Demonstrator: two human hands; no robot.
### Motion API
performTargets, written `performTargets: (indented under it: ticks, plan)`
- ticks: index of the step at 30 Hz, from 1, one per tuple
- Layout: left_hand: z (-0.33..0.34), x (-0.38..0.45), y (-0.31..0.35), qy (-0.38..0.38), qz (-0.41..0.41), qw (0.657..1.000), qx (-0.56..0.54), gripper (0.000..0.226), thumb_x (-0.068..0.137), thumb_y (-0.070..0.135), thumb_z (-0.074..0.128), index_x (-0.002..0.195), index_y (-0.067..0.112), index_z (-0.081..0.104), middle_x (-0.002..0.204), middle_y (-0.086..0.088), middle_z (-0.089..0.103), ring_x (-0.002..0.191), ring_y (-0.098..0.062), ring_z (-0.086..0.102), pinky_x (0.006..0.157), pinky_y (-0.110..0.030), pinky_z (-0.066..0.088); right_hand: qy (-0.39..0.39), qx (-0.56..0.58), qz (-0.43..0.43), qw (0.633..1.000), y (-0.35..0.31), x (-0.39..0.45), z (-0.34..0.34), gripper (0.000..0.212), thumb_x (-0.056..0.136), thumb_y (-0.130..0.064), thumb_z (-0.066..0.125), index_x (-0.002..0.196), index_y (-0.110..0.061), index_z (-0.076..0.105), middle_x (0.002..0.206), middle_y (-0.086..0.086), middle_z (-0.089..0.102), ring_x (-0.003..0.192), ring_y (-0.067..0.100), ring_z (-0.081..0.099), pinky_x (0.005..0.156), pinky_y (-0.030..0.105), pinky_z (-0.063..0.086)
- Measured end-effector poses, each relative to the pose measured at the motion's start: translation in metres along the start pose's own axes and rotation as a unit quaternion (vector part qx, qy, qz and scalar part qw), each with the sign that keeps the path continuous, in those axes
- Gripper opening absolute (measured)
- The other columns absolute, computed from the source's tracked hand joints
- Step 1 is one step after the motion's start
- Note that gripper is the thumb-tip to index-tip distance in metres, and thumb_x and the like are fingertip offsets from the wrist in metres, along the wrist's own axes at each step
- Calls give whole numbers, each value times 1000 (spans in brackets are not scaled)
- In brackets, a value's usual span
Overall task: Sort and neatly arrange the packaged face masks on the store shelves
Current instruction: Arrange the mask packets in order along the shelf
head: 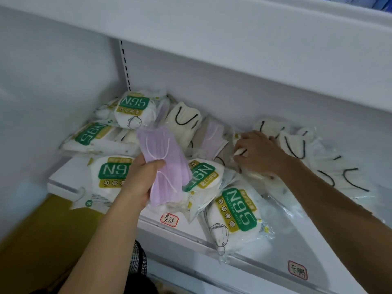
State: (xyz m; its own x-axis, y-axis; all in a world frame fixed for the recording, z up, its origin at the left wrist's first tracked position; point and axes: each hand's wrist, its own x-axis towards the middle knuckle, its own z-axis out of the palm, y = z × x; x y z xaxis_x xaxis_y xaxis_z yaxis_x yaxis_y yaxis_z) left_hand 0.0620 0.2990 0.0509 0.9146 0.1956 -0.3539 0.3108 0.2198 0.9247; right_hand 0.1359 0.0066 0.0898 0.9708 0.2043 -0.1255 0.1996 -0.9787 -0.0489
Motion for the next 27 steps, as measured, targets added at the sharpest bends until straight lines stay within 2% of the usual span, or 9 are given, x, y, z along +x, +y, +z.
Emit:
performTargets:
  ticks: [4, 7, 9, 12, 14, 16, 19, 24, 27]
  plan:
    - [4, -3, 3, 4, 9, 1000, 18, 36, 93, -3, 59, 124, 16, 65, 100, -4, 71, 89, -23, 67, 65, -31, 47, 21, 34, 26, 999, 31, -12, -1, 23, 88, -35, 64, 109, -35, 71, 149, -4, 50, 144, 20, 36, 118, 53, 29]
    - [6, -3, 3, 13, 16, 999, 38, 35, 93, -2, 59, 122, 15, 66, 97, -4, 71, 87, -22, 66, 65, -30, 46, 8, -49, 60, 997, 30, -16, 3, 24, 91, -34, 62, 112, -32, 73, 154, -4, 43, 150, 24, 24, 120, 58, 17]
    - [8, -3, 4, 19, 19, 998, 49, 32, 93, -2, 59, 119, 16, 65, 95, -2, 69, 84, -20, 64, 63, -29, 45, 56, -44, 42, 997, 16, -10, 7, 26, 94, -33, 59, 114, -26, 74, 147, 0, 51, 142, 27, 37, 117, 53, 28]
    - [9, -4, 4, 25, 22, 997, 68, 31, 92, -1, 60, 119, 14, 66, 95, -4, 69, 85, -22, 64, 64, -30, 45, 145, 151, 55, 976, -20, 17, 8, 24, 96, -25, 57, 105, -9, 73, 108, 9, 69, 104, 29, 63, 87, 37, 52]
    - [10, -4, 3, 29, 25, 996, 77, 32, 92, -1, 60, 121, 12, 66, 96, -5, 69, 88, -25, 65, 65, -30, 46, 86, 284, 113, 948, -40, 44, 14, 29, 94, -34, 63, 97, -6, 68, 88, 5, 66, 86, 25, 64, 67, 32, 49]
    - [12, -6, 4, 36, 25, 995, 86, 29, 92, -1, 60, 118, 13, 65, 94, -4, 68, 86, -23, 63, 64, -29, 44, 46, 365, 154, 917, -53, 64, 24, 42, 87, -44, 74, 104, -6, 67, 94, 3, 69, 89, 22, 66, 65, 29, 49]
    - [13, -6, 4, 51, 27, 994, 89, 27, 92, -1, 61, 114, 14, 63, 93, -1, 66, 84, -20, 61, 62, -28, 41, 93, 442, 167, 876, -60, 77, 29, 64, 79, -39, 84, 130, -7, 62, 124, 8, 69, 110, 26, 66, 82, 31, 51]
    - [15, -6, 2, 62, 45, 991, 107, 26, 92, 0, 61, 112, 17, 62, 92, 4, 64, 87, -21, 60, 64, -28, 41, 166, 447, 144, 867, -41, 72, 27, 36, 89, -23, 76, 118, -9, 61, 104, 3, 62, 94, 20, 61, 70, 26, 44]
    - [18, -9, 6, 39, 79, 985, 146, 35, 93, -2, 58, 124, 15, 62, 100, 2, 66, 93, -17, 62, 67, -26, 43, 157, 457, 156, 861, -18, 66, 25, 34, 94, -19, 68, 124, -7, 60, 111, 6, 64, 98, 23, 63, 67, 26, 47]
